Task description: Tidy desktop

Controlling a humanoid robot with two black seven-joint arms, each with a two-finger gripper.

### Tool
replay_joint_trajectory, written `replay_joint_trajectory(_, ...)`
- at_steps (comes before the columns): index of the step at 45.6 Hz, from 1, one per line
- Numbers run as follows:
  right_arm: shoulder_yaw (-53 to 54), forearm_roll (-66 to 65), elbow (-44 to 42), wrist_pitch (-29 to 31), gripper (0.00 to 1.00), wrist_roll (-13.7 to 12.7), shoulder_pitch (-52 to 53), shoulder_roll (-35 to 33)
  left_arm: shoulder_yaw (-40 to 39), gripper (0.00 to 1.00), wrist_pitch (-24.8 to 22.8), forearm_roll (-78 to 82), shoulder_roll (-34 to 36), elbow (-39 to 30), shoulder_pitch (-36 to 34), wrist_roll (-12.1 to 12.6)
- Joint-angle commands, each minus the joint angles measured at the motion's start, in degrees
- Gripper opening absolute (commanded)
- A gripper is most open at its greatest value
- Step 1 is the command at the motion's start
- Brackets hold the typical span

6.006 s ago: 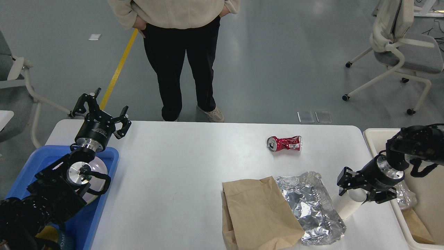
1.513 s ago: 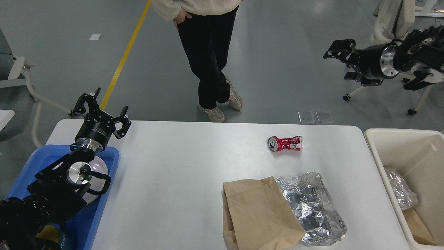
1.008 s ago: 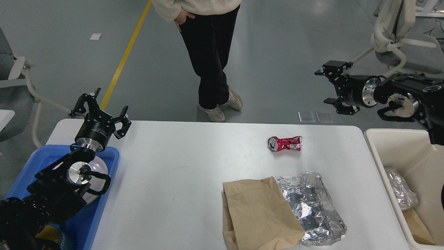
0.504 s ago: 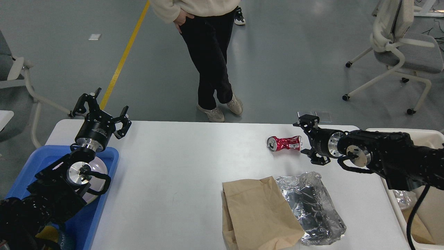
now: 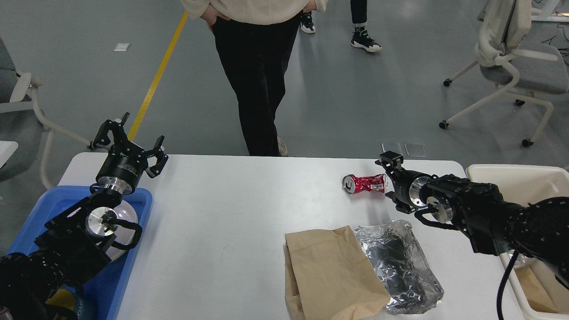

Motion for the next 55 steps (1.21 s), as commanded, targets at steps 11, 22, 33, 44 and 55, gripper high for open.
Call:
replay_joint_trajectory(11,0.17,-0.16,-5.18,-1.07,1.00,0.02,-1.29,3.76,0.00,0.97,0.00,0.00,0.00,0.00,0.00,0.00)
replay_joint_trajectory(22,0.35,-1.56,-11.34,-1.07,1.00,0.02,-4.10,9.39,0.00,0.97,0.00,0.00,0.00,0.00,0.00,0.00)
replay_joint_trajectory(33,0.09,-3.58,-11.78,-0.19,1.00,-0.69,-3.58,10.10,0.00,0.97,0.00,0.00,0.00,0.00,0.00,0.00)
replay_joint_trajectory(44,-7.99,-8.86,2.17,2.96,1.00,-0.69,3.88,-3.42,0.00,0.97,0.00,0.00,0.00,0.00,0.00,0.00)
replay_joint_trajectory(55,-19.94,-12.02,16.16,18.69,1.00,-0.69,15.66,-13.81,0.00,0.97,0.00,0.00,0.00,0.00,0.00,0.00)
